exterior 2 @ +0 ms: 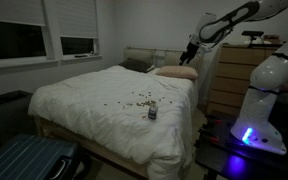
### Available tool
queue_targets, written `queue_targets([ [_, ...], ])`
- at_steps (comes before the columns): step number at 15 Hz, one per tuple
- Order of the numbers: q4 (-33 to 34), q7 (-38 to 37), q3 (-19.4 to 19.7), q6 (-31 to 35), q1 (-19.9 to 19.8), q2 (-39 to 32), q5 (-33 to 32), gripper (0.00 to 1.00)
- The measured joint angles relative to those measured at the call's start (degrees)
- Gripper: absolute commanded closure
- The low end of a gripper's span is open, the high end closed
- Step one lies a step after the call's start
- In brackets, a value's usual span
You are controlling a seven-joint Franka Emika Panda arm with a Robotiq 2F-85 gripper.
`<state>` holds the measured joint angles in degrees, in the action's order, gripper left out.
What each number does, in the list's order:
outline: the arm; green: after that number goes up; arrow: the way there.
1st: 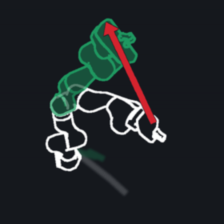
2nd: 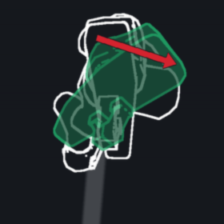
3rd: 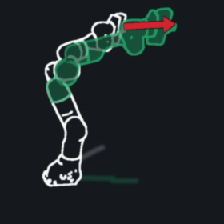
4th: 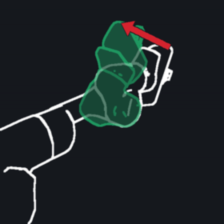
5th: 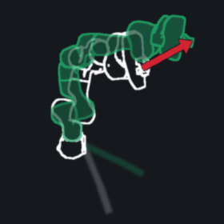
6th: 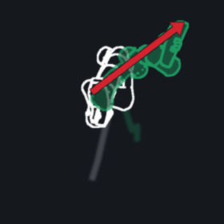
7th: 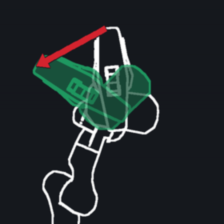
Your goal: Put some of the objects from the bed into the bottle
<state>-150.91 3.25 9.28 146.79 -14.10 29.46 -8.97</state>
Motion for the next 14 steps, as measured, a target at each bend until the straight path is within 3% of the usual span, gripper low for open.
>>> queue_targets([
  [7, 9.4, 1.4, 2.6, 6.7, 0.7, -16.5, 0.9, 0.00],
  [14, 20.2, 7.9, 2.1, 8.6, 3.5, -32.5, 10.4, 0.00],
])
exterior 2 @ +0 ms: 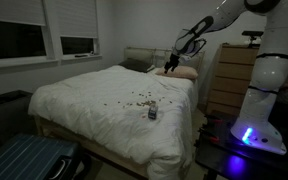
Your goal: Put some of the objects from the bed into the bottle
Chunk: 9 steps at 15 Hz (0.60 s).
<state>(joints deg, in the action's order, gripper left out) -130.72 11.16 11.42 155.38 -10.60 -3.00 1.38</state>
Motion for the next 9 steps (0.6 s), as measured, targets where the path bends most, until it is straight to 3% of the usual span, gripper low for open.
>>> queue_targets([
  [4, 5.3, 3.0, -2.8, 0.0, 0.0, -7.8, 4.9, 0.00],
  [9, 10.3, 2.9, -4.5, -0.1, -0.2, -14.7, 5.1, 0.00],
])
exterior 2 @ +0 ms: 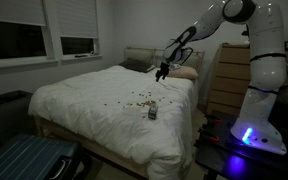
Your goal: Put some of the objects from the bed into the bottle
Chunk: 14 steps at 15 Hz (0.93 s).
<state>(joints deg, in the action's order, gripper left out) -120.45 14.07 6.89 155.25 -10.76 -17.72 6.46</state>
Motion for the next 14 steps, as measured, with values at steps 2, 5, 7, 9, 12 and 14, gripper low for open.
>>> queue_targets([
  [2, 1.4, -0.2, 0.0, -0.1, 0.0, -2.2, -0.4, 0.00],
  [5, 3.1, -1.1, -0.1, -0.3, 0.0, -5.2, -1.5, 0.00],
  [7, 4.0, -1.1, -0.1, -0.5, 0.0, -7.0, -1.7, 0.00],
  [9, 4.6, -1.1, -0.3, -0.6, 0.0, -8.6, -1.7, 0.00],
  [12, 5.6, -1.1, -0.5, -0.6, 0.1, -11.1, -2.2, 0.00],
  [14, 6.4, -1.1, -0.6, -0.4, 0.1, -12.7, -3.5, 0.00],
])
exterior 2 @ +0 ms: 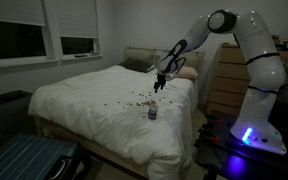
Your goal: Put some of the objects from the bed into the bottle
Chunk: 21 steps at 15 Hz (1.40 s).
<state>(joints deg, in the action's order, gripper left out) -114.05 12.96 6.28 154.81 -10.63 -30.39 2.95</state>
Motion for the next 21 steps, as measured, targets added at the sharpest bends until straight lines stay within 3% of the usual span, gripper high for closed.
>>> queue_targets([
  [4, 2.4, 0.0, -0.1, 1.0, 0.3, -3.1, -2.1, 0.00],
  [14, 8.3, -1.8, 0.1, 11.8, 1.4, -13.6, -4.0, 0.00],
  [21, 11.8, -6.5, 3.4, 17.9, 3.7, -20.0, -4.1, 0.00],
])
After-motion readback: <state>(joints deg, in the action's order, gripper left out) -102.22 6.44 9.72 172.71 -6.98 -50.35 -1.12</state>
